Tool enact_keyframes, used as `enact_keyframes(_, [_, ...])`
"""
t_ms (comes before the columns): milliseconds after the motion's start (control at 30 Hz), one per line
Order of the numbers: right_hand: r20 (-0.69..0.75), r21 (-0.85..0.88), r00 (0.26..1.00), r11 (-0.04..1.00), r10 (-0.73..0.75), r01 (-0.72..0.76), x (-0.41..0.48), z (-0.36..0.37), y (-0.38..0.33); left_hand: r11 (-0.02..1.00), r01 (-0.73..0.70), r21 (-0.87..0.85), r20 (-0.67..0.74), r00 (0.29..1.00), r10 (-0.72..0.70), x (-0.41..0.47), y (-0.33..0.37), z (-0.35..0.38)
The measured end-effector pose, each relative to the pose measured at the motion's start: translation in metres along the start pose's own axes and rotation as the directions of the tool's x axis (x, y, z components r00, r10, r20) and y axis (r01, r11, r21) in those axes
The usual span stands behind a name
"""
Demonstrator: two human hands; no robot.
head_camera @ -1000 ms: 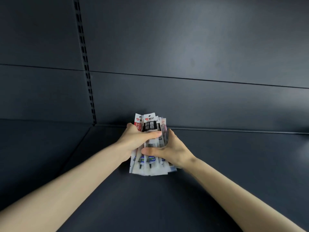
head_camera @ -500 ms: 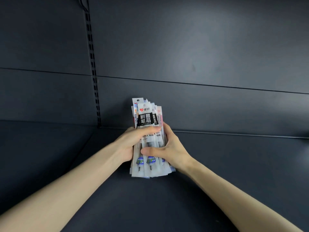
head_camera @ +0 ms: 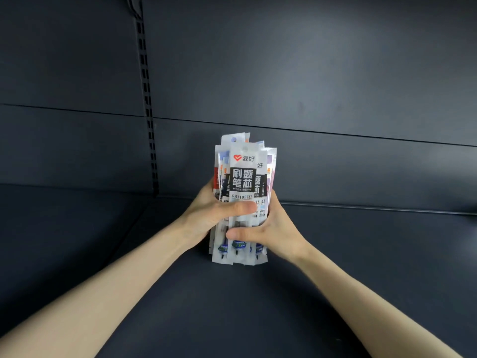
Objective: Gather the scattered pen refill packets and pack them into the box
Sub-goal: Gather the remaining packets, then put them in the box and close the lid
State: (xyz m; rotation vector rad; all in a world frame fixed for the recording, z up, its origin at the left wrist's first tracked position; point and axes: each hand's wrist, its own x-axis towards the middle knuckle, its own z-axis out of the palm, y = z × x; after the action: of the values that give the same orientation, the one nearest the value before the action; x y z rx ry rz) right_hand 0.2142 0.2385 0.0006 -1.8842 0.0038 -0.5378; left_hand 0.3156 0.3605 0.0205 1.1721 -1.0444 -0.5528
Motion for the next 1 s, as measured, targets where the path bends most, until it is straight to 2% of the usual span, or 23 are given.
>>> enact_keyframes(200, [-0.003, 0.046, 0.999, 0.998, 0.043, -0.043, 0.004, 0.004, 0.008, 0.999, 0.036, 0.002, -0.017, 0.999, -0.036, 0.000, -0.002, -0.002])
enact_keyframes(300, [0.010, 0.004, 0.999, 0.999, -0.032, 0.032, 0.006, 0.008, 0.004, 0.999, 0.040, -0.006, -0.053, 0.998, -0.040, 0.000, -0.003, 0.003])
enact_keyframes(467, [-0.066, 0.044, 0.992, 0.993, -0.109, 0.112, 0.011, 0.009, -0.001, 1.000, -0.027, 0.014, -0.067, 0.997, 0.028, 0.005, 0.007, 0.004])
enact_keyframes(633, [0.029, -0.002, 0.998, 0.999, -0.048, 0.048, 0.008, 0.011, 0.005, 0.998, 0.055, 0.034, -0.022, 0.998, -0.054, 0.001, -0.006, 0.002])
enact_keyframes(733, [-0.005, 0.018, 0.999, 0.999, -0.034, 0.034, 0.012, 0.010, 0.006, 0.999, 0.055, -0.001, -0.019, 0.998, -0.055, 0.004, -0.003, 0.002])
enact_keyframes(867, [0.056, 0.021, 0.996, 0.998, -0.066, 0.065, 0.010, 0.011, 0.003, 0.994, 0.106, 0.008, -0.024, 0.994, -0.106, 0.004, -0.009, 0.003])
enact_keyframes(1000, [0.047, 0.033, 0.996, 0.997, -0.072, 0.070, 0.010, 0.011, 0.001, 0.992, 0.128, -0.013, -0.067, 0.989, -0.129, 0.004, -0.011, 0.004])
